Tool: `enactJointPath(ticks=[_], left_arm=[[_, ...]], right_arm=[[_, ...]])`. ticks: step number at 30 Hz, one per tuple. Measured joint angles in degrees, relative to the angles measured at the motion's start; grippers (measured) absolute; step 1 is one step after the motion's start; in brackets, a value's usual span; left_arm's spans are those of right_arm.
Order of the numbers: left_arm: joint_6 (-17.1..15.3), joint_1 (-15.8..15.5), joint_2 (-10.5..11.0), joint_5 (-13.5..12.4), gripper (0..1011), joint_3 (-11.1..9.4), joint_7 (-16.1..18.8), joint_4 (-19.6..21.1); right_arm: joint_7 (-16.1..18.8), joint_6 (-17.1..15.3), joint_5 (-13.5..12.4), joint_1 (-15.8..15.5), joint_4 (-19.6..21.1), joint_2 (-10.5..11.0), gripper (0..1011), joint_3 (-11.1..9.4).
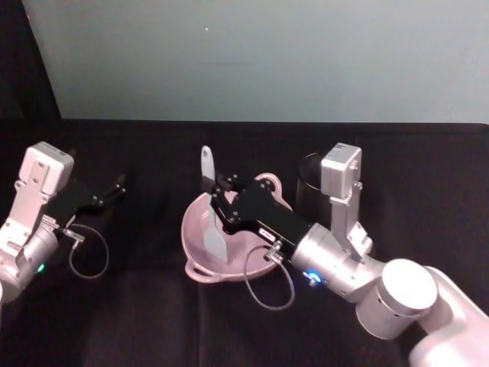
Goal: Use the one hand to pick up the spoon and stir the clear water in the bowl.
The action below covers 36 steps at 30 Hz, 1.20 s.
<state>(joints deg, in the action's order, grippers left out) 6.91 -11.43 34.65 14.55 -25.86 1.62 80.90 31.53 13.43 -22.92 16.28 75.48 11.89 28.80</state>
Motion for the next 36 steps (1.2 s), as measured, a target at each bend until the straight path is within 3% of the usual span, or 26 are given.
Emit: enactJointPath(ticks=[10,19,22,29,36], left_arm=[[0.00,0.00,0.00,0.00,1011,0.00,0.00,0.00],[0.00,0.00,0.00,0.00,1011,0.00,0.00,0.00],[0.00,0.00,0.00,0.00,1011,0.00,0.00,0.00],[0.00,0.00,0.00,0.00,1011,0.00,0.00,0.00],[0.00,0.00,0.00,0.00,1011,0.00,0.00,0.00]], right_arm=[[-2.24,3.55,1.13,4.66,-9.48,-5.07,111,-0.81],[-3.46,5.61,2.50,6.82,-13.23,-6.12,111,-2.79],[-3.57,5.90,3.16,7.25,-13.74,-5.54,111,-3.76],[-1.09,3.05,3.15,5.31,-9.68,-1.70,111,-4.29],[2.19,-1.02,-0.13,1.84,-4.10,1.70,111,-4.13]])
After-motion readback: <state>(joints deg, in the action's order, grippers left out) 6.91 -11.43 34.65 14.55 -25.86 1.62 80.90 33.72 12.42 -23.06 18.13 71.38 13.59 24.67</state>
